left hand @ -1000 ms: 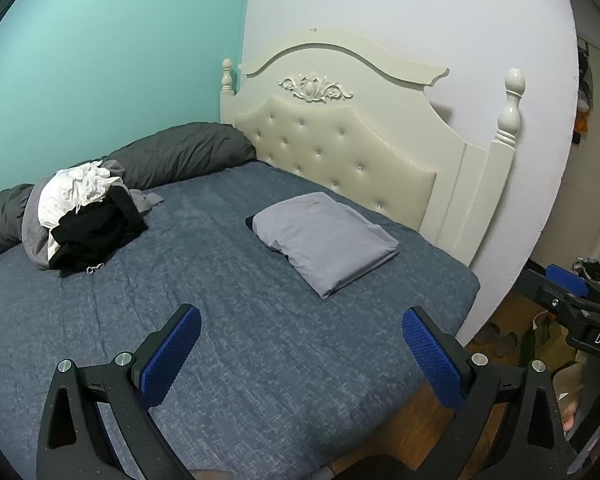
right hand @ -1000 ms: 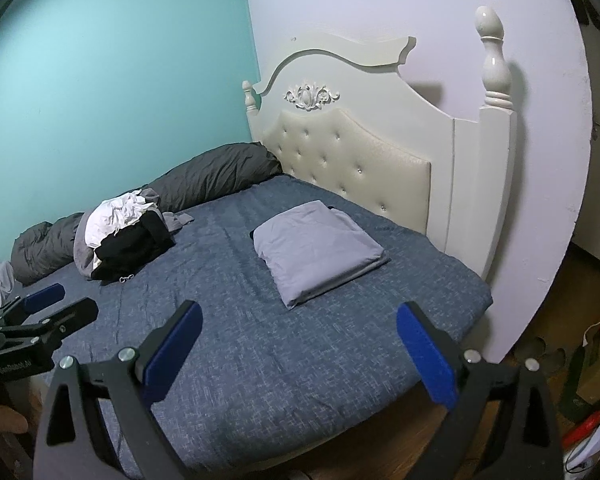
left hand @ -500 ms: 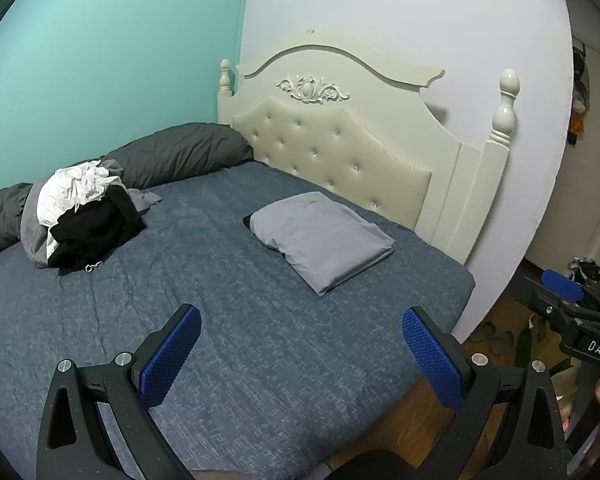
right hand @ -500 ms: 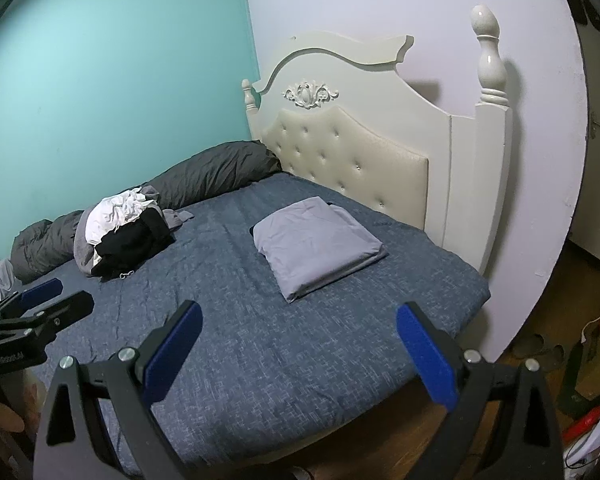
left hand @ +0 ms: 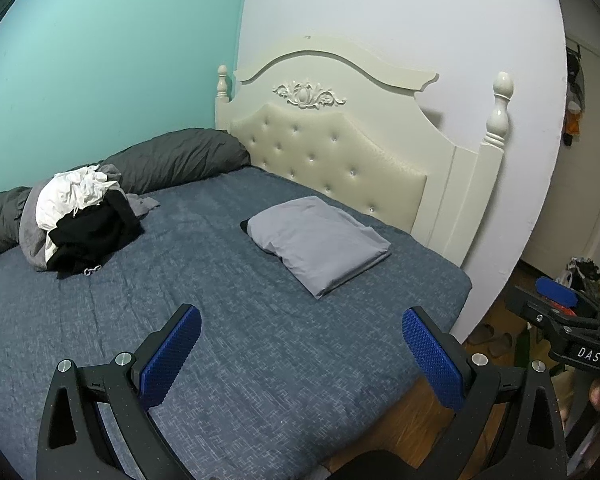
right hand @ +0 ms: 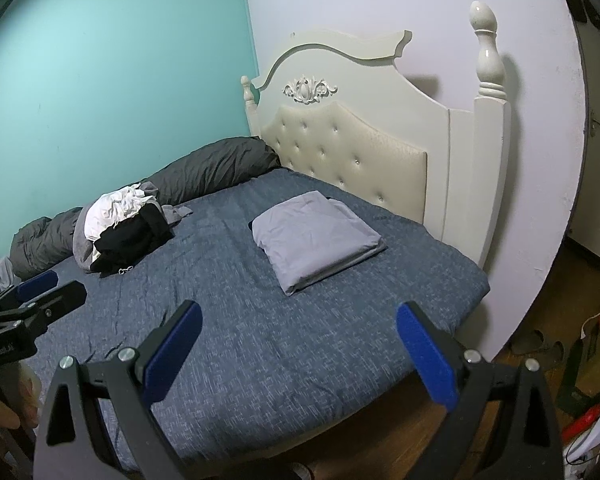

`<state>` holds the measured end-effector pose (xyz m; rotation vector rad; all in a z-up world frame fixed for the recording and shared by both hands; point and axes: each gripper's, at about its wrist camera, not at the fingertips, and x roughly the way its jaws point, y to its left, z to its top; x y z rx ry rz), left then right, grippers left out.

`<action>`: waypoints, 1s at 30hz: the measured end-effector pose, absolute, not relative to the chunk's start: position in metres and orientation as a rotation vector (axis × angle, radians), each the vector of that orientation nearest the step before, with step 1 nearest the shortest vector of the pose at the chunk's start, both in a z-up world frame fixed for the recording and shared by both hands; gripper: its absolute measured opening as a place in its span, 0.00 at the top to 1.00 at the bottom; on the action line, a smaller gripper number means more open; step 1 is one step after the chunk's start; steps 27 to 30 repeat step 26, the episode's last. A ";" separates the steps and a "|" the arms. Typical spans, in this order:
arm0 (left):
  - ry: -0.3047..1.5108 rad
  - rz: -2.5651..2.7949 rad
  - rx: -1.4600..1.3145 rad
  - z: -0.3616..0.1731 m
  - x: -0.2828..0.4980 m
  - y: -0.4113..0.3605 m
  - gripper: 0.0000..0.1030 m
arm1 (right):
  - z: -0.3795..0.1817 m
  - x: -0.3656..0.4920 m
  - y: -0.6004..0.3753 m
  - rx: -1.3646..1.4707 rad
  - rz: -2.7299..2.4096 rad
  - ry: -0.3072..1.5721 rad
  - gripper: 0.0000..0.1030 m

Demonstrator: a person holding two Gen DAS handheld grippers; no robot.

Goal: Fold clothes

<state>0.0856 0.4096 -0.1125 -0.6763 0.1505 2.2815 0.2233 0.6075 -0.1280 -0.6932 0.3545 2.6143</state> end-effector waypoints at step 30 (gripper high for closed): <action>0.185 2.273 -0.682 -0.119 0.085 0.411 0.00 | -0.135 0.221 0.608 -0.717 2.612 0.362 0.04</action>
